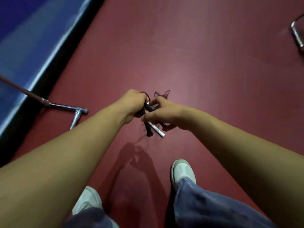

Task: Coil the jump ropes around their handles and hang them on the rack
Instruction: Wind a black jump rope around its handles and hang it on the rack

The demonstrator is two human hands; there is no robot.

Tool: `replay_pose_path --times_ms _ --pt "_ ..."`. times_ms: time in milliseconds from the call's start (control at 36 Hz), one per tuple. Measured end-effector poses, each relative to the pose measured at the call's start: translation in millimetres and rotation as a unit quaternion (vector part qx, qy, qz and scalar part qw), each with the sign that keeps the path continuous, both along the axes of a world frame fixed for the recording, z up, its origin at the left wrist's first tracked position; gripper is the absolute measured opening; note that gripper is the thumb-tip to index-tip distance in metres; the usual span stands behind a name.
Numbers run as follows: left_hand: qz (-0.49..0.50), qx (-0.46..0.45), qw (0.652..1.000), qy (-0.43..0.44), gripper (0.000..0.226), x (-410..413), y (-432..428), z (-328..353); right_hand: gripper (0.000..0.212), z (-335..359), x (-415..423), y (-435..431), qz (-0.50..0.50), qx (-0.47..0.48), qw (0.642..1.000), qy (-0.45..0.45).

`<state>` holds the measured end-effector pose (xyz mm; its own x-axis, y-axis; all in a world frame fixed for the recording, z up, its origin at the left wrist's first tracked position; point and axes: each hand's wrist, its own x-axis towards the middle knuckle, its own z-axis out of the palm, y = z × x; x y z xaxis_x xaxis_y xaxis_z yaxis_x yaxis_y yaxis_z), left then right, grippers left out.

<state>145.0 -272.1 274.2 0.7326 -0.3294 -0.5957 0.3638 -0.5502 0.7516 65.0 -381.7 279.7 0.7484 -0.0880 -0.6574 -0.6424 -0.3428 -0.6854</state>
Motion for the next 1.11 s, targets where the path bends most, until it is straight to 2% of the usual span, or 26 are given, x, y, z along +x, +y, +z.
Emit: replay_pose_path --times_ms 111,167,250,417,556,667,750,917,1111 --pt "0.089 -0.089 0.992 0.025 0.013 -27.9 24.9 57.8 0.027 51.6 -17.4 27.5 0.056 0.006 0.998 -0.031" --pt "0.137 -0.137 0.98 0.043 0.015 -40.3 36.8 77.2 0.024 68.8 -28.3 42.8 0.038 -0.004 0.997 -0.062" --pt "0.203 -0.21 0.954 0.073 0.017 -56.6 51.0 98.8 0.016 85.3 -43.8 63.5 -0.01 0.031 0.994 -0.107" --pt "0.235 -0.271 0.931 0.065 0.016 -73.3 75.1 118.7 0.013 102.4 -60.1 94.2 -0.036 0.042 0.989 -0.133" --pt "0.223 -0.26 0.938 0.062 0.026 -78.1 78.7 117.6 0.01 111.6 -59.5 98.6 -0.031 0.032 0.994 -0.099" --pt "0.231 -0.215 0.949 0.023 0.018 -70.5 84.1 114.4 0.01 115.7 -53.3 99.8 -0.009 -0.018 0.997 -0.079" --pt "0.269 -0.238 0.933 0.033 0.011 -62.9 85.5 119.1 0.013 119.6 -47.1 101.9 0.007 -0.046 0.994 -0.095" --pt "0.291 -0.304 0.905 0.055 0.01 -58.8 82.9 132.3 0.009 125.8 -45.0 105.1 0.022 -0.033 0.991 -0.127" --pt "0.294 -0.352 0.872 0.168 0.006 -50.0 89.5 138.6 0.012 130.1 -47.5 112.0 0.008 -0.027 0.988 -0.149"
